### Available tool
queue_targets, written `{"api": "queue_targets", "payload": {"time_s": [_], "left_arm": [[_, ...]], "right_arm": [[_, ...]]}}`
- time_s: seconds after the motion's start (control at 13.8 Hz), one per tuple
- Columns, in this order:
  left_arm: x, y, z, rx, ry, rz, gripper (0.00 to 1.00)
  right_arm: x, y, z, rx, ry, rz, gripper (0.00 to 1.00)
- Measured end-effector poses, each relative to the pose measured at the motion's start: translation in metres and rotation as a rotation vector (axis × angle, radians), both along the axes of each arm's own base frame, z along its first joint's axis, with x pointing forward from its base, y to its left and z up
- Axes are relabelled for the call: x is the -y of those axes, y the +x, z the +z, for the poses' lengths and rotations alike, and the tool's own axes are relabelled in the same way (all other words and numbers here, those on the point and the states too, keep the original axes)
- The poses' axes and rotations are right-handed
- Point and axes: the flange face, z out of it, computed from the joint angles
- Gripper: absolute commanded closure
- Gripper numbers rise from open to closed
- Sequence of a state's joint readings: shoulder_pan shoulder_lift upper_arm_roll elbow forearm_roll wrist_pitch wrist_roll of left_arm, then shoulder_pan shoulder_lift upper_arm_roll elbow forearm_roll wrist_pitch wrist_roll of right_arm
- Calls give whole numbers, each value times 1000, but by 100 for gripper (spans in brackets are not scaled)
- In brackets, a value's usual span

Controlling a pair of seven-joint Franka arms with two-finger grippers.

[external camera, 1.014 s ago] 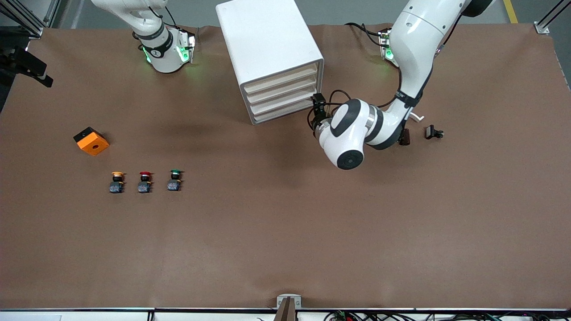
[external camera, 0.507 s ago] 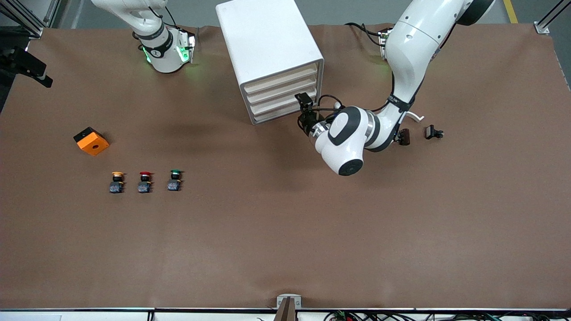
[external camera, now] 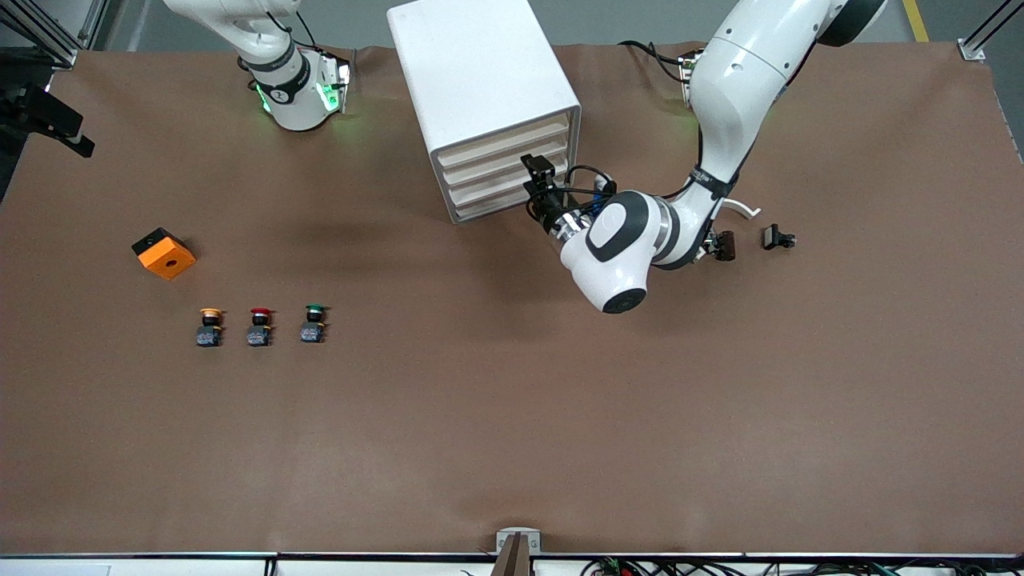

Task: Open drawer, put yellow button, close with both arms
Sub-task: 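Pull the drawer open with the left gripper while the right gripper reaches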

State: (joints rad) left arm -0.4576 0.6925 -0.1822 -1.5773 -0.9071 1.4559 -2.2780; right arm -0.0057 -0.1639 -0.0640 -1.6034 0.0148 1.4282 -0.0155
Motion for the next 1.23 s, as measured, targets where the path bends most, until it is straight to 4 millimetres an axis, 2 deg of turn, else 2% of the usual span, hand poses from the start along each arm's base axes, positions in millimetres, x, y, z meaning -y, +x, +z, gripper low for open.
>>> {"api": "queue_targets", "payload": {"time_s": [0.22,0.51,0.72,0.87,0.94,1.23], "left_arm": [[6,-8,-4,-52,19,-4,37],[22,-31,-17,-104,31,-46,37],[31,-42,-20,-126,53,-67,62],[33,-45,-21,-134,66,-70,85],[33,-45,-19,-147,63,-69,90],[35,-46,-13,-181,81,-68,94]], "right_arm": [[0,0,0,0,0,0,0],[0,0,0,0,0,0,0],[0,0,-1,-2,0,0,0],[0,0,-2,-4,0,0,0],[0,0,-2,-4,0,0,0],[0,0,-2,-4,0,0,0]]}}
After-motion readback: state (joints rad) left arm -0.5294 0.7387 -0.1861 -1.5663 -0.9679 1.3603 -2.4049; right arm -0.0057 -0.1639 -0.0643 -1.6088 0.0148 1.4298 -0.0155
